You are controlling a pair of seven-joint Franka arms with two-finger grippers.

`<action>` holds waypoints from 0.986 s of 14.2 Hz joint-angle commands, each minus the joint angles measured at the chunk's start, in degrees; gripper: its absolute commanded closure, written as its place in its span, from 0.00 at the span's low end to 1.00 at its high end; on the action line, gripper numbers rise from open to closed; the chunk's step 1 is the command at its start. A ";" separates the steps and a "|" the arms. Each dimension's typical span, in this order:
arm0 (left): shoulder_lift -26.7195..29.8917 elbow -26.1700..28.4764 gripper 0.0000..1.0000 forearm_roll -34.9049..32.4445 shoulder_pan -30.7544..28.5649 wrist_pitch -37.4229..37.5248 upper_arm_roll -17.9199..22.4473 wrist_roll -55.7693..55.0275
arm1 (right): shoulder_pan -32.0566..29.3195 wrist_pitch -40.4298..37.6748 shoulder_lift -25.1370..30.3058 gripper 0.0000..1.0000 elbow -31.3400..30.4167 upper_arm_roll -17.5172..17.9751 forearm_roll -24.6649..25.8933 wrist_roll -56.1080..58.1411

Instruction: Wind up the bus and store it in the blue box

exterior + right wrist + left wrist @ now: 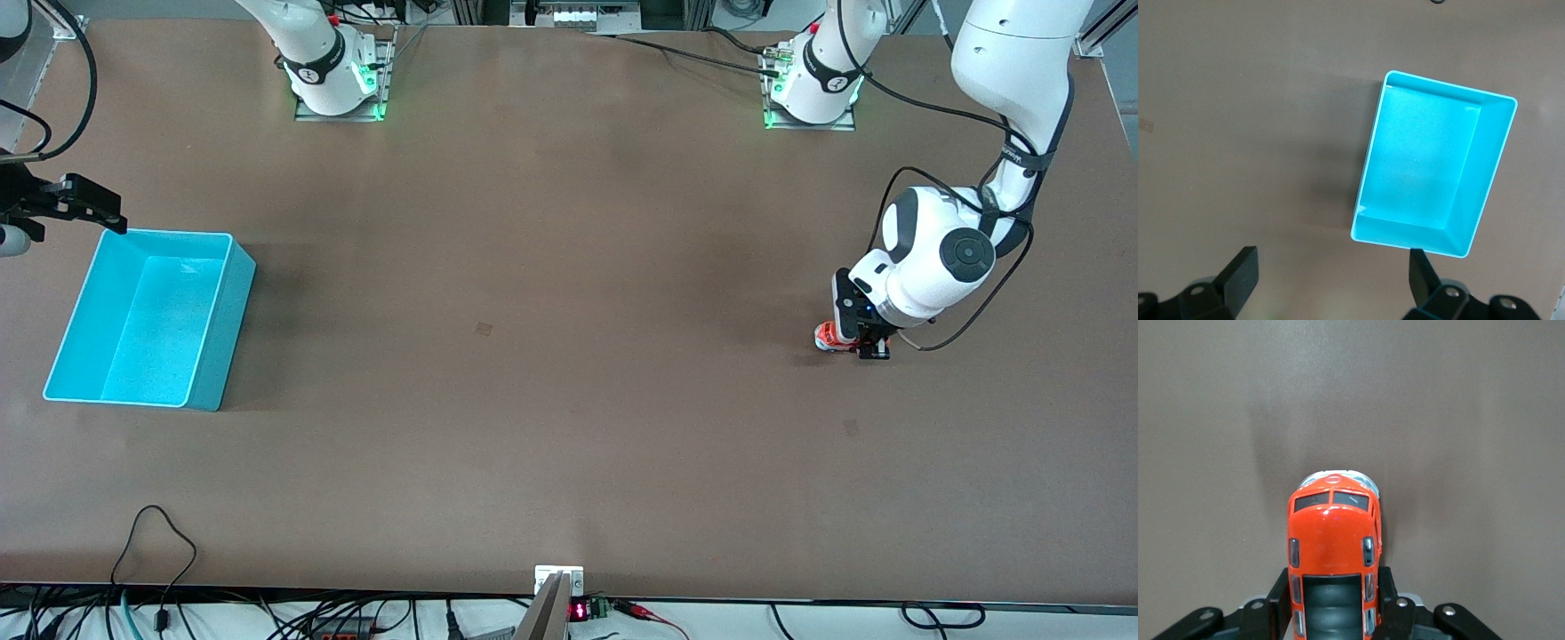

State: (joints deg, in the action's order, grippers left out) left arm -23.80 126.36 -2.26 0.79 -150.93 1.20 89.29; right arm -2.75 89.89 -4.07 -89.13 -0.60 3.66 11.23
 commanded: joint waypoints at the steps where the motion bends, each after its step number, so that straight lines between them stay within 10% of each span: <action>1: -1.07 -0.59 0.73 -0.11 -0.70 0.11 -0.49 1.06 | -0.24 -0.42 -0.50 0.00 1.15 0.25 0.56 -0.16; 14: -7.30 -3.31 0.76 -0.82 -14.40 0.38 -0.40 13.44 | -0.24 -0.42 -0.50 0.00 1.15 0.25 0.56 -0.16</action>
State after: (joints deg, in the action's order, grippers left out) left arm -24.85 124.80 -2.26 -10.43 -150.55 1.22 99.69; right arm -2.75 89.89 -4.08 -89.13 -0.60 3.66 11.23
